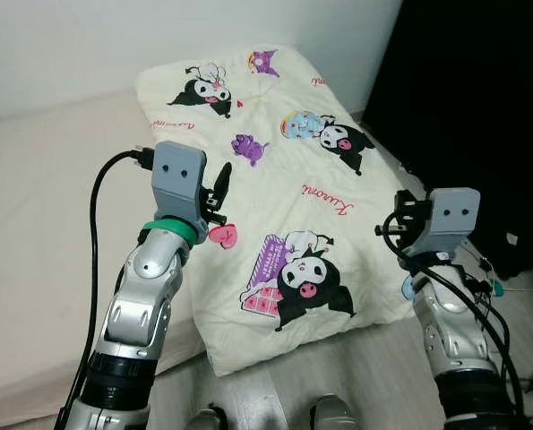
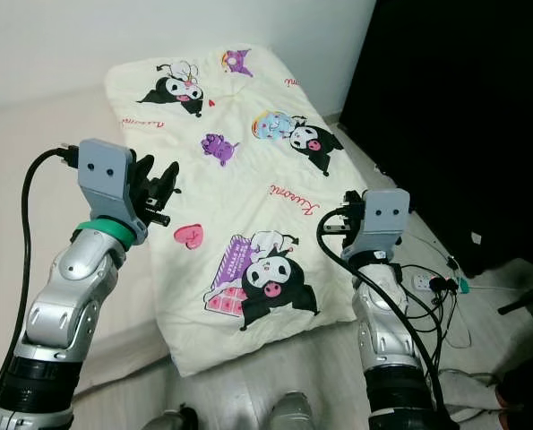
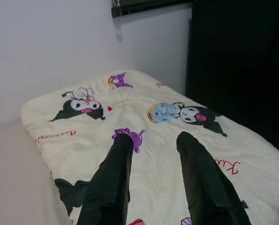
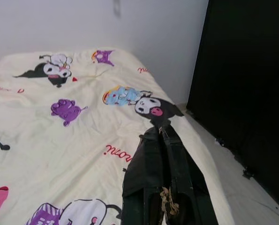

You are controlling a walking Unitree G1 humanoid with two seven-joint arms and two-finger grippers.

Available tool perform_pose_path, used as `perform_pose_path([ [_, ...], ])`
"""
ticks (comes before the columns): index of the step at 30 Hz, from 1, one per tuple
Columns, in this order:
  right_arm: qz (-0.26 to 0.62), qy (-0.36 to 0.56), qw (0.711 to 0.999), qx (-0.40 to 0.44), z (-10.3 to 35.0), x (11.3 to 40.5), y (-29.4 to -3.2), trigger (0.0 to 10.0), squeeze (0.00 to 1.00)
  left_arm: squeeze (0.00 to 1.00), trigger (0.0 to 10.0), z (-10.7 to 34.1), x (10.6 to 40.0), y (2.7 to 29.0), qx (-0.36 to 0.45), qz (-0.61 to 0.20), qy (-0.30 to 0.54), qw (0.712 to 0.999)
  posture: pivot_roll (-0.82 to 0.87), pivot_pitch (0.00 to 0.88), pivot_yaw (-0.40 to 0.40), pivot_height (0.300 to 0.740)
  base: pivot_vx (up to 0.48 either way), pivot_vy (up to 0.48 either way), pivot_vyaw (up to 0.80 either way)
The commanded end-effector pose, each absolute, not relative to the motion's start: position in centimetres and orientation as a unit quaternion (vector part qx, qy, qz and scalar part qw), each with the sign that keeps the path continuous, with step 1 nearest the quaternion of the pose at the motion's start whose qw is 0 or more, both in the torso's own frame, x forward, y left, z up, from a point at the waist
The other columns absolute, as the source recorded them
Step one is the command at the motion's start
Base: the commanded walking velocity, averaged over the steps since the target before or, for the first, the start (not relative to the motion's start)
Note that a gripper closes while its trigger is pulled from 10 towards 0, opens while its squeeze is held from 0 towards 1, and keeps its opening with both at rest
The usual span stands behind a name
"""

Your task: Clean up the room

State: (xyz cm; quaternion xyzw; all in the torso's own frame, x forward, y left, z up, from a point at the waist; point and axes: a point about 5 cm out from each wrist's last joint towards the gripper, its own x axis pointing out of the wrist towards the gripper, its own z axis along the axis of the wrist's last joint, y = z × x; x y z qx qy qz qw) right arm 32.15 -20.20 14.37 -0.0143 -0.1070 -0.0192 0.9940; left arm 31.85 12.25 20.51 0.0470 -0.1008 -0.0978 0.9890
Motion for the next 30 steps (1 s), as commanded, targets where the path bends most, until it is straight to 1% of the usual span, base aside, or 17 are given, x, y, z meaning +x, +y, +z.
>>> perform_pose_path([
  [1,-0.020,-0.095,0.995,-0.013,13.5,31.8,-20.0,10.0,0.00,0.00,10.0,19.7,31.8,12.3,0.050,-0.100,-0.083,0.990,-0.10,0.101,0.069,0.703,0.000,0.000,0.00],
  [20,-0.021,-0.098,0.995,-0.007,13.5,31.9,-19.8,10.0,0.00,0.00,10.0,19.9,31.6,12.2,0.047,-0.110,-0.092,0.989,-0.09,0.104,0.073,0.703,0.000,0.000,0.00],
  [25,-0.018,-0.094,0.995,-0.001,13.3,31.8,-19.7,10.0,0.00,0.00,10.0,19.5,31.6,12.2,0.051,-0.111,-0.083,0.989,-0.09,0.103,0.074,0.703,0.000,0.000,0.00],
  [28,-0.012,-0.064,0.998,0.012,11.5,31.2,-18.8,10.0,0.00,0.00,10.0,15.5,30.9,13.5,0.092,-0.111,-0.020,0.989,-0.09,0.101,0.076,0.703,0.000,0.000,0.00],
  [29,-0.012,-0.064,0.998,0.012,11.5,31.2,-18.8,10.0,0.00,0.00,10.0,15.5,30.9,13.5,0.092,-0.111,-0.020,0.989,-0.09,0.101,0.076,0.703,0.000,0.000,0.00],
  [30,-0.009,-0.058,0.998,0.014,11.0,31.0,-18.5,10.0,0.00,0.00,10.0,14.5,30.5,13.8,0.104,-0.112,-0.008,0.988,-0.09,0.099,0.077,0.703,0.000,0.000,0.00],
])
